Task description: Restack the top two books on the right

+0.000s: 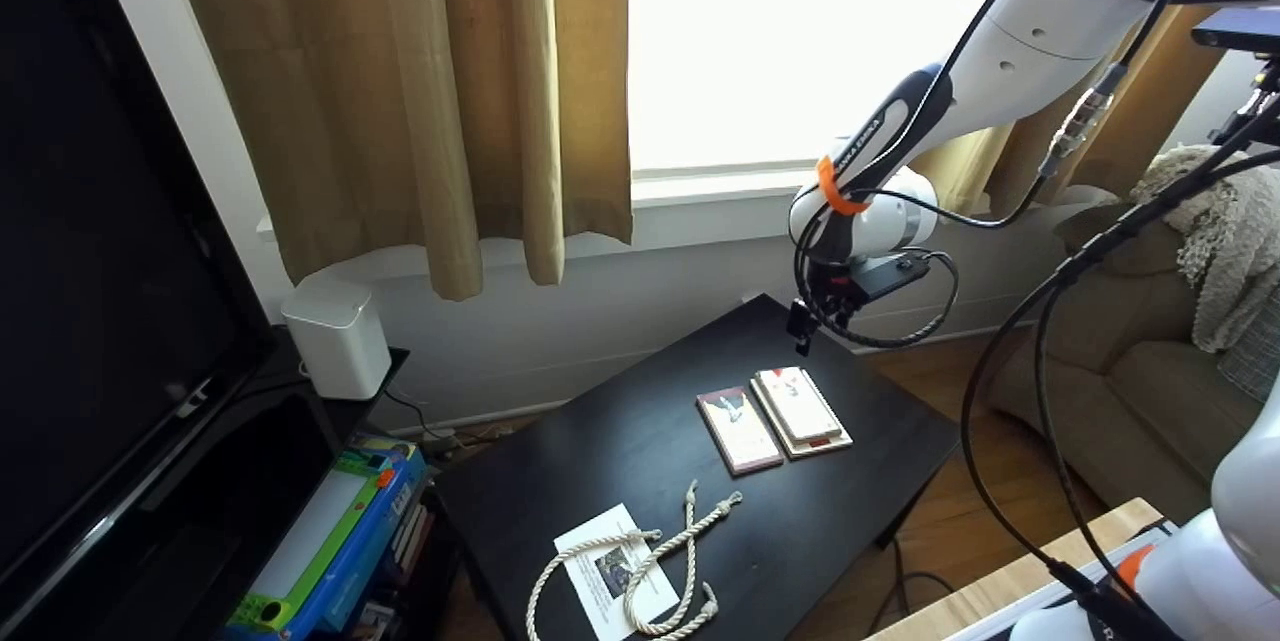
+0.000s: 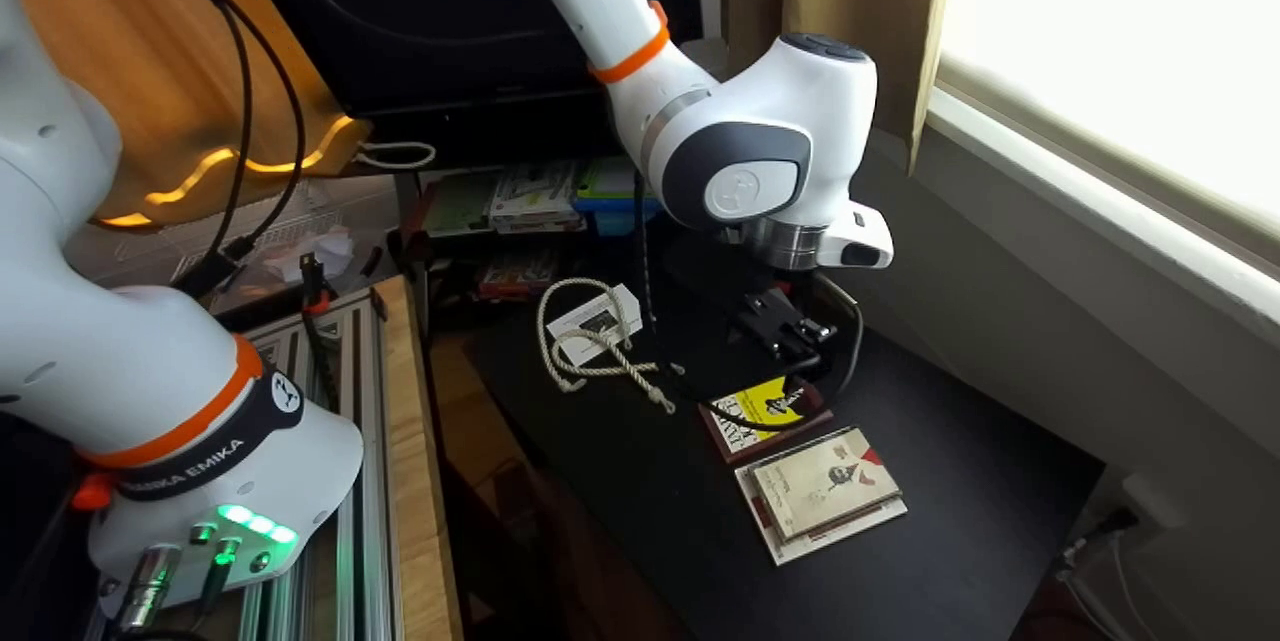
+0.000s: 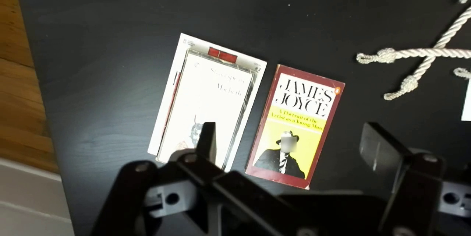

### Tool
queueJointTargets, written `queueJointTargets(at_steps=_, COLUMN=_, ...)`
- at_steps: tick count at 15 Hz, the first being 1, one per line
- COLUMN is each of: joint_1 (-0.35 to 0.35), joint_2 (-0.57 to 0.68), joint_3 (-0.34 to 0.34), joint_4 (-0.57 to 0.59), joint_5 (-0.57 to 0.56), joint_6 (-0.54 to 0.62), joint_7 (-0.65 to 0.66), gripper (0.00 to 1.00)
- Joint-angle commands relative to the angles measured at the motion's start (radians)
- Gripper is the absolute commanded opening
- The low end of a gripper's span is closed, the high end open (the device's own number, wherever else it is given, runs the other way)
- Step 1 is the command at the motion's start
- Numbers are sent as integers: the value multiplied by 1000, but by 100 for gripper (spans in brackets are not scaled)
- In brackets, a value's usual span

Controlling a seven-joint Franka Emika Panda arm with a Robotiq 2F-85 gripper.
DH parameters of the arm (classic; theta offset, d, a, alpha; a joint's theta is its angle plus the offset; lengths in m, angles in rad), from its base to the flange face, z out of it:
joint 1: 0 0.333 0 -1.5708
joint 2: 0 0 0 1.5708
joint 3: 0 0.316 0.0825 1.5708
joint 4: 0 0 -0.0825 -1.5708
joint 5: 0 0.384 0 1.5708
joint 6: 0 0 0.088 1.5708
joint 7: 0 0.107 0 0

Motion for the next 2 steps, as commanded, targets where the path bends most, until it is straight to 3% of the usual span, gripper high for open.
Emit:
queueJointTargets(at_steps=1, joint_1=-6, joint_2=-17, joint_3=7, joint_4=-12, joint_5=-8, joint_6=-14, joint_7=9, gripper=100)
queueJointTargets(at_steps=2, joint_1=-6, joint_2=-31, joint_3=8, joint_4=-25, joint_5=-7, joint_6=-21, joint_7=9, gripper=100)
